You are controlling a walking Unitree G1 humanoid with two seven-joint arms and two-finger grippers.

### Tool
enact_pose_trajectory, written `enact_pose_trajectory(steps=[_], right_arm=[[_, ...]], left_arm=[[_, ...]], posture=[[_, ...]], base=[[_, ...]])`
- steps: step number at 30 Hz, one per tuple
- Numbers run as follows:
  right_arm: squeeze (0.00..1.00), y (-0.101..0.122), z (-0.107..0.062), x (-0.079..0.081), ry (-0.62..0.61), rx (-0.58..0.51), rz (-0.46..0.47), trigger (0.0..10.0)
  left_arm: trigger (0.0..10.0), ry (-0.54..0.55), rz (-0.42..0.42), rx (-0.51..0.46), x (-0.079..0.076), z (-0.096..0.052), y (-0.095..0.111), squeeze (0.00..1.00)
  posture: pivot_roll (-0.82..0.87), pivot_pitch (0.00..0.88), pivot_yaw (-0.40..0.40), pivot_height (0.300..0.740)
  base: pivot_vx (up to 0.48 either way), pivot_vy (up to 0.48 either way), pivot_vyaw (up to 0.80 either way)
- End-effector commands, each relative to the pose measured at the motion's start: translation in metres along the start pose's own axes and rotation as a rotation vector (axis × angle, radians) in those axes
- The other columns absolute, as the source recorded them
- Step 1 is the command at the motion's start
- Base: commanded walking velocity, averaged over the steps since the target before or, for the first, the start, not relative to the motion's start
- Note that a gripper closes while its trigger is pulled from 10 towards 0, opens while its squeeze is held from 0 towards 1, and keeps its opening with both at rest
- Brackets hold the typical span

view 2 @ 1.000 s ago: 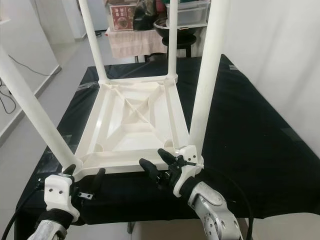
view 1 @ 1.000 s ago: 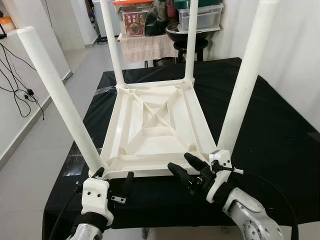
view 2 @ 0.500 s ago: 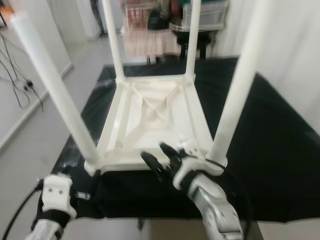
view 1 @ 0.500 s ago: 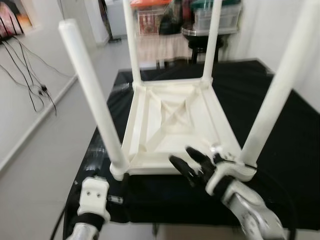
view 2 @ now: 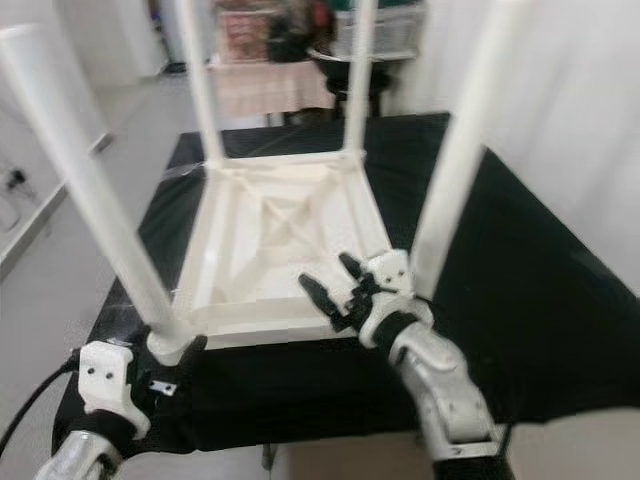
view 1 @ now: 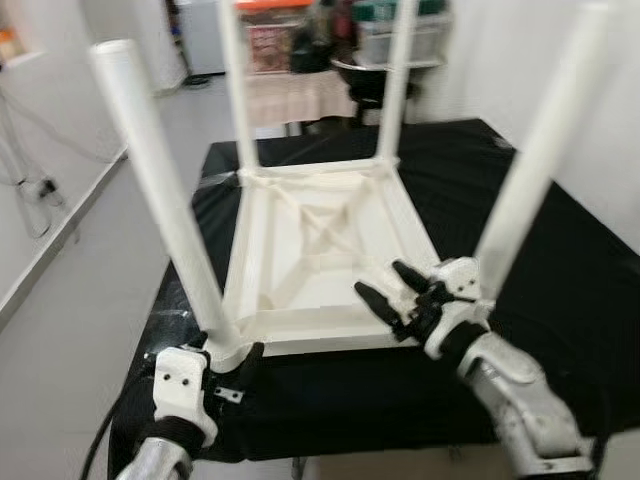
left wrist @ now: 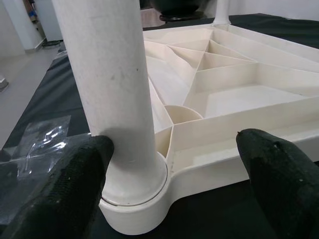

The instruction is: Building children table

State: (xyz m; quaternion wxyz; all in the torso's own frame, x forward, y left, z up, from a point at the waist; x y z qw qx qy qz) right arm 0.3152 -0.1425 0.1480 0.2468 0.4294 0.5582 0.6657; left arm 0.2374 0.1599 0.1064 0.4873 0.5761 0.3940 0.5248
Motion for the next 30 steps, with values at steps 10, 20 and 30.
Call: enact_pose_trajectory(steps=[10,20,30], right_arm=[[0.0,-0.002,-0.031,0.033,0.337,0.15,-0.048,10.0],[0.0,0.007,-0.092,-0.03,0.235,0.521,-0.214,10.0],[0.0,0.093,-0.108,-0.069,0.014,0.484,-0.439,10.0]], left_arm=[[10.0,0.163,0.118,0.032,0.04,0.0,-0.002,0.0],[10.0,0.194,0.12,0.067,0.048,-0.009,-0.009,0.0],[10.0,0.188,0.09,0.063,0.053,0.001,-0.012,0.0]], posture=[[-0.08,0.0,0.044,0.74],[-0.09,0.0,0.045,0.74],[-0.11,0.0,0.049,0.74]], base=[[0.0,0.0,0.0],[0.0,0.0,0.0],[0.0,0.0,0.0]])
Point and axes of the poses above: a point about 5 cm out from each wrist's last joint towards the gripper, its own z axis pointing out of the wrist towards the gripper, its own y axis along the axis of the wrist's last joint, x = y × z, the point moved 4 cm from there along z, pointing out of the wrist towards the gripper, and after that the axes turned 15 degrees about z, right-handed, at the moved point
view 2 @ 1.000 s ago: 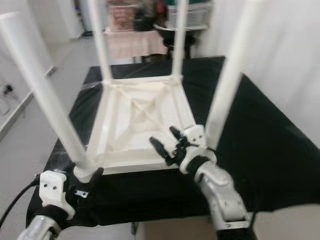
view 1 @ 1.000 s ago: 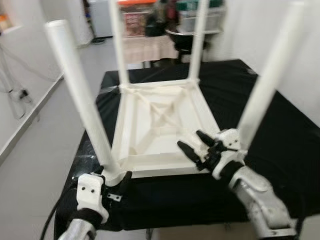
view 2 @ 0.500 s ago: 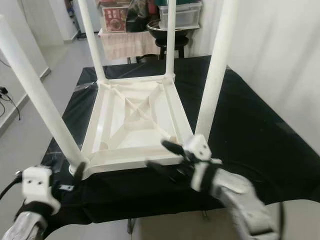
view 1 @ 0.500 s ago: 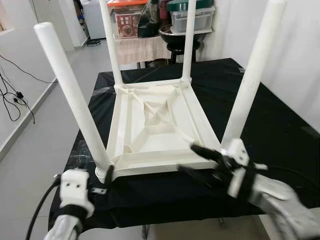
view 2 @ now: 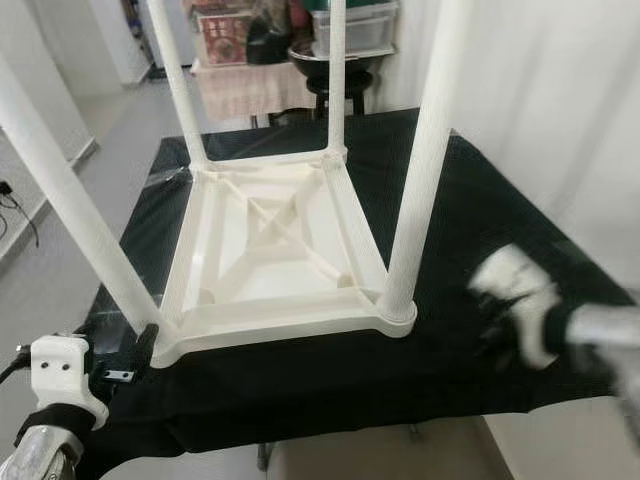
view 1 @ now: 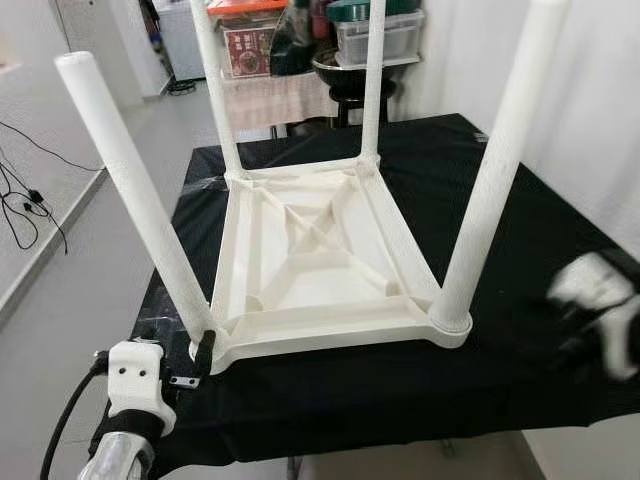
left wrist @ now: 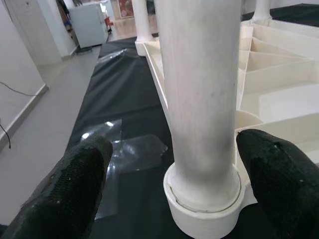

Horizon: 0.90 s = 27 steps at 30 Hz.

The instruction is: Building children table

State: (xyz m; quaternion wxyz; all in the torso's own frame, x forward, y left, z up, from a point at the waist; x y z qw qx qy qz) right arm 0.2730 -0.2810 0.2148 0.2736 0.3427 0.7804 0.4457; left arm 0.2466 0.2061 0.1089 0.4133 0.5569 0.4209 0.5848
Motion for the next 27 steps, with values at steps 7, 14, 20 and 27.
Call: enact_pose_trajectory(steps=[7,14,20,27], right_arm=[[0.0,0.033,-0.001,-0.008,-0.074,-0.139,0.042,10.0],[0.0,0.049,-0.002,-0.009,-0.079,-0.218,0.062,10.0],[0.0,0.057,-0.005,-0.018,-0.144,-0.264,0.1,10.0],[0.0,0.066,-0.005,-0.024,-0.195,-0.324,0.136,10.0]], left_arm=[[10.0,0.071,-0.017,0.027,0.028,0.018,-0.014,0.0],[10.0,0.044,-0.019,0.019,0.029,0.039,-0.016,0.0],[10.0,0.002,-0.029,0.012,0.022,0.06,-0.017,0.0],[10.0,-0.023,-0.035,0.012,0.019,0.07,-0.02,0.0]], posture=[[-0.13,0.0,0.05,0.74],[-0.16,0.0,0.055,0.74],[-0.19,0.0,0.064,0.74],[-0.2,0.0,0.07,0.74]], base=[[0.0,0.0,0.0],[0.0,0.0,0.0],[0.0,0.0,0.0],[0.0,0.0,0.0]])
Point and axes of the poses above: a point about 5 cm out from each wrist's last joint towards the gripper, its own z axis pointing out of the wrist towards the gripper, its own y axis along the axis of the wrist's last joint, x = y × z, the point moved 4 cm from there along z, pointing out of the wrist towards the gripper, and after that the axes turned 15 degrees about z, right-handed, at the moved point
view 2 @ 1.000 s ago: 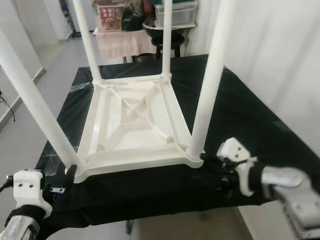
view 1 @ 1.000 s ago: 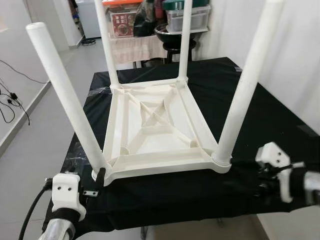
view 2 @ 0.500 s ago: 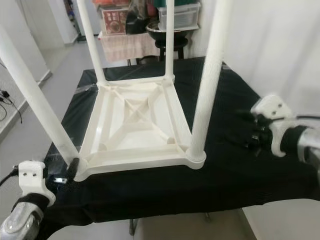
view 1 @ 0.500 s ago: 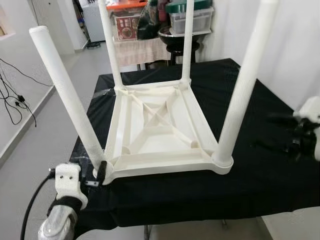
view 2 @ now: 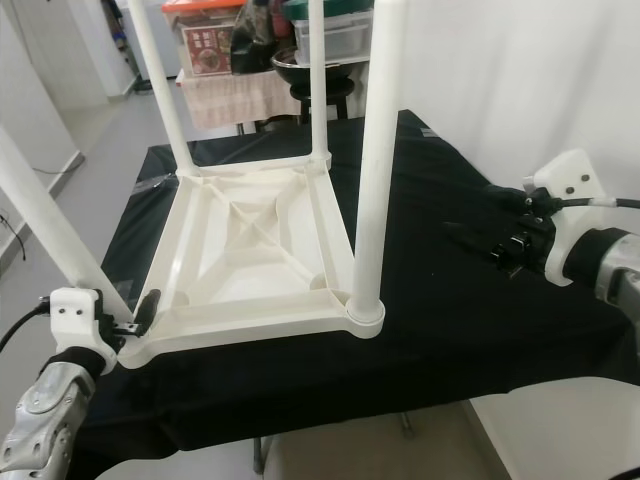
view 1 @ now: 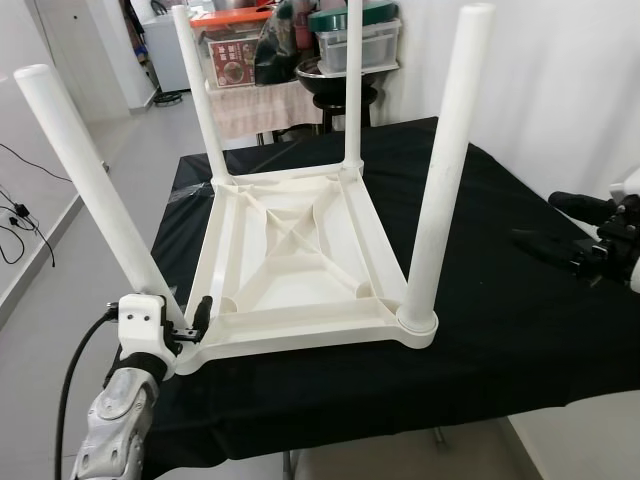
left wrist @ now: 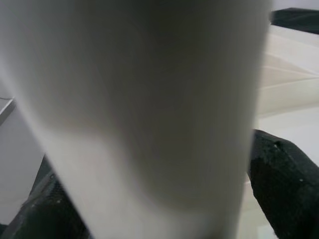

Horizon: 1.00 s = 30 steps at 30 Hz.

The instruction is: Building children table

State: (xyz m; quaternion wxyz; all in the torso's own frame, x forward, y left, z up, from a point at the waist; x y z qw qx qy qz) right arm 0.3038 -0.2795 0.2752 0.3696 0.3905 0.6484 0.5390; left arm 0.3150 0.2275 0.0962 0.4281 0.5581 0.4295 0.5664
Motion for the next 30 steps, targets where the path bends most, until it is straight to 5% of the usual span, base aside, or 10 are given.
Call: enact_pose_trajectory(steps=[1,4,7,10,17,30], right_arm=[[0.0,0.012,0.001,-0.002,-0.02,-0.066,0.037,10.0],[0.0,0.029,0.003,-0.003,-0.021,-0.164,0.1,10.0],[0.0,0.051,-0.004,0.021,0.159,-0.268,0.121,10.0],[0.0,0.056,-0.01,0.043,0.307,-0.298,0.083,10.0],[0.0,0.053,-0.007,0.051,0.347,-0.292,0.083,10.0],[0.0,0.063,0.047,0.067,0.383,-0.347,0.31,10.0]], left_arm=[[10.0,-0.001,-0.001,0.005,0.005,0.003,-0.002,0.0],[10.0,-0.004,-0.01,0.007,0.006,0.004,-0.005,0.0],[10.0,-0.001,-0.018,0.009,0.007,0.003,-0.009,0.0],[10.0,0.002,-0.026,0.017,0.006,0.0,-0.013,0.0],[10.0,0.002,-0.033,0.016,0.005,-0.002,-0.015,0.0],[10.0,-0.004,-0.034,-0.033,0.001,0.003,-0.008,0.0]], posture=[[-0.2,0.0,0.069,0.74],[-0.2,0.0,0.069,0.74],[-0.19,0.0,0.066,0.74],[-0.19,0.0,0.066,0.74],[-0.19,0.0,0.065,0.74],[-0.17,0.0,0.061,0.74]], base=[[0.0,0.0,0.0],[0.0,0.0,0.0],[0.0,0.0,0.0],[0.0,0.0,0.0],[0.0,0.0,0.0],[0.0,0.0,0.0]])
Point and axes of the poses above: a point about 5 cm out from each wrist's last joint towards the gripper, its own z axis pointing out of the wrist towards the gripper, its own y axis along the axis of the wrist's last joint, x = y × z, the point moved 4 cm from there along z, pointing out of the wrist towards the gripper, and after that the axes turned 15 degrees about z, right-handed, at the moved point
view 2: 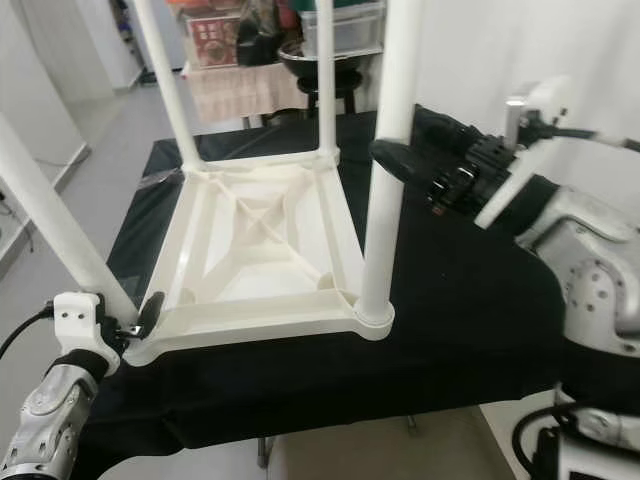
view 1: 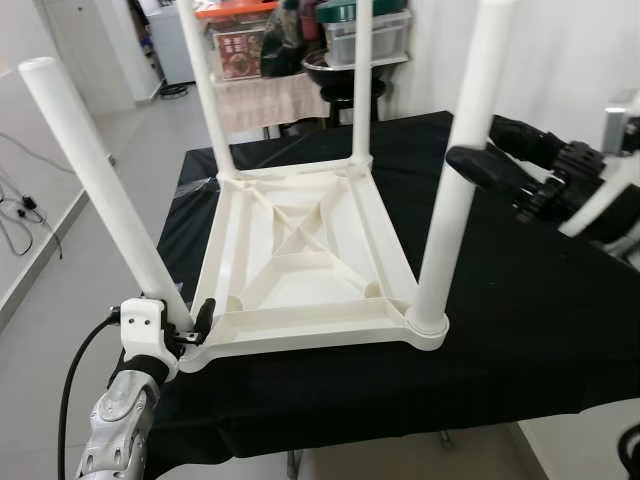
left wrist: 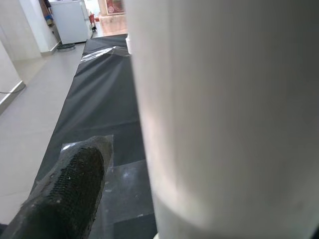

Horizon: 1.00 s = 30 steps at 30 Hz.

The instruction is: Building children table

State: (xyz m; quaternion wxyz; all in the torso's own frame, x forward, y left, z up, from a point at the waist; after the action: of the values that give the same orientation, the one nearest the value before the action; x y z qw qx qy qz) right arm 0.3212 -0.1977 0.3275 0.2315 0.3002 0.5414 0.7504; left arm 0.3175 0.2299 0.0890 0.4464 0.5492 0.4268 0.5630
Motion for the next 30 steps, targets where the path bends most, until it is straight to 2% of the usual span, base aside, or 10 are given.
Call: enact_pose_trajectory(steps=[1,5,6,7,8,9,10,19,25,30], right_arm=[[0.0,-0.003,0.009,0.001,0.019,-0.001,0.049,10.0],[0.0,-0.006,0.012,0.004,0.044,0.012,0.055,10.0],[0.0,-0.008,0.014,0.004,0.049,0.018,0.06,4.9],[0.0,-0.01,0.016,0.002,0.046,0.021,0.065,3.3],[0.0,-0.012,0.017,0.0,0.036,0.03,0.061,0.0],[0.0,-0.012,0.017,0.0,0.036,0.03,0.061,0.0],[0.0,-0.014,0.021,-0.003,0.023,0.039,0.061,0.0],[0.0,-0.027,0.034,-0.014,-0.03,0.09,0.029,0.0],[0.0,-0.033,0.05,-0.026,-0.09,0.098,0.017,0.0],[0.0,-0.041,0.067,-0.039,-0.171,0.093,0.005,0.0]], left_arm=[[10.0,0.008,-0.006,-0.008,0.0,0.0,0.0,0.0],[10.0,0.009,-0.006,-0.01,-0.001,0.0,0.0,0.0],[10.0,0.009,-0.007,-0.011,-0.001,-0.001,0.0,0.0],[8.5,0.011,-0.006,-0.012,-0.001,-0.001,0.0,0.0],[2.0,0.013,-0.007,-0.013,-0.001,-0.002,0.0,0.0],[2.0,0.013,-0.007,-0.013,-0.001,-0.002,0.0,0.0],[0.0,0.015,-0.009,-0.016,0.0,-0.002,-0.001,0.0],[0.0,0.02,-0.011,-0.029,0.002,-0.002,0.002,0.0],[0.0,0.03,-0.01,-0.049,0.004,-0.001,0.008,0.0],[0.0,0.053,-0.004,-0.092,0.01,0.0,0.021,0.0]], posture=[[-0.17,0.0,0.061,0.74],[-0.17,0.0,0.061,0.74],[-0.17,0.0,0.06,0.74],[-0.17,0.0,0.06,0.74],[-0.16,0.0,0.062,0.74],[-0.16,0.0,0.062,0.74],[-0.16,0.0,0.06,0.74],[-0.15,0.0,0.057,0.74],[-0.14,0.0,0.056,0.74],[-0.13,0.0,0.052,0.74]], base=[[0.0,0.0,0.0],[0.0,0.0,0.0],[0.0,0.0,0.0],[0.0,0.0,0.0],[0.0,0.0,0.0],[0.0,0.0,0.0],[0.0,0.0,0.0],[0.0,0.0,0.0],[0.0,0.0,0.0],[0.0,0.0,0.0]])
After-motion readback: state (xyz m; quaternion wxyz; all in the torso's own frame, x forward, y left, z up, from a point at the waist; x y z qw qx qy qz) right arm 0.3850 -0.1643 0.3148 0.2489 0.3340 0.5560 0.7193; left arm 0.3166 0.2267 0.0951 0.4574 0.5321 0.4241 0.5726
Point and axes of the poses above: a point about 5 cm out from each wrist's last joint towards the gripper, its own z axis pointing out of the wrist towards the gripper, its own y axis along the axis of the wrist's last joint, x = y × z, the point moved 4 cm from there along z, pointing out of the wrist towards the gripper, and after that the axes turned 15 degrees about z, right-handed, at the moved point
